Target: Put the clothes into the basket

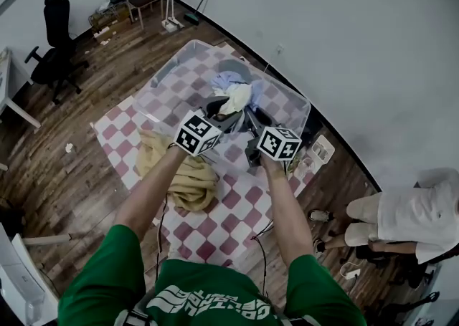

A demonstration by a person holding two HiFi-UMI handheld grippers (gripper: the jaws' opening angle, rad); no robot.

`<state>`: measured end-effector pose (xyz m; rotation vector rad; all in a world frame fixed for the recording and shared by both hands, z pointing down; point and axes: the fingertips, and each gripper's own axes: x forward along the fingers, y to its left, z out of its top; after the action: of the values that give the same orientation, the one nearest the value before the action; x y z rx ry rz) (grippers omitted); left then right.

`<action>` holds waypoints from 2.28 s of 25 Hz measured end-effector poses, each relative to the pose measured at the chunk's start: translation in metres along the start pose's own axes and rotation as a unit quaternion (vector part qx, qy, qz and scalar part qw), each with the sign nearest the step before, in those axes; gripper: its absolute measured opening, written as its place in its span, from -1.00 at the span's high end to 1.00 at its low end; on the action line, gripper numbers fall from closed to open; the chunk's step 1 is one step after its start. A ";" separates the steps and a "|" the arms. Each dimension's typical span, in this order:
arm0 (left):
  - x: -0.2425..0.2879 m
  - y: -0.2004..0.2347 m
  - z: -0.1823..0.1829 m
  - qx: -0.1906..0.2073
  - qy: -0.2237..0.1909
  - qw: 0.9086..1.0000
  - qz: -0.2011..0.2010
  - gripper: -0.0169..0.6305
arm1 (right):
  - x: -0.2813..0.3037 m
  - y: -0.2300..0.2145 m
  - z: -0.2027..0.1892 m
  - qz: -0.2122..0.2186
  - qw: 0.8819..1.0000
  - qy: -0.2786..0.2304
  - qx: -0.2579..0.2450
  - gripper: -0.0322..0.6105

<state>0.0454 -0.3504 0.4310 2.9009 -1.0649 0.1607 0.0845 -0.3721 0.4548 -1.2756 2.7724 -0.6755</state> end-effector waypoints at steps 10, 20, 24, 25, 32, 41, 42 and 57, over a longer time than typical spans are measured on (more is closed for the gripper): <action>0.049 0.039 -0.053 -0.008 0.072 0.996 -0.044 0.39 | 0.044 -0.057 -0.036 -0.039 0.998 0.037 0.036 0.59; 0.085 0.066 -0.124 -0.025 0.157 0.984 -0.076 0.39 | 0.080 -0.107 -0.091 -0.067 0.990 0.107 0.065 0.60; 0.096 0.070 -0.157 -0.044 0.212 0.971 -0.103 0.41 | 0.086 -0.123 -0.118 -0.078 0.984 0.142 0.076 0.60; 0.098 0.070 -0.165 -0.045 0.224 0.967 -0.108 0.42 | 0.087 -0.127 -0.125 -0.080 0.982 0.150 0.080 0.60; 0.108 0.067 -0.218 -0.043 0.298 0.944 -0.132 0.42 | 0.092 -0.150 -0.172 -0.084 0.969 0.214 0.087 0.60; 0.105 0.054 -0.276 -0.004 0.392 0.905 -0.165 0.44 | 0.087 -0.164 -0.225 -0.092 0.950 0.284 0.088 0.60; 0.105 0.053 -0.281 0.000 0.400 0.901 -0.166 0.44 | 0.087 -0.165 -0.230 -0.092 0.949 0.290 0.088 0.60; 0.092 0.054 -0.333 0.067 0.477 0.860 -0.167 0.43 | 0.084 -0.166 -0.255 -0.079 0.934 0.346 0.046 0.53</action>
<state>0.0528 -0.4242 0.7731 2.4407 -0.3609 1.4841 0.0994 -0.4322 0.7645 -1.4746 3.0972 -1.5084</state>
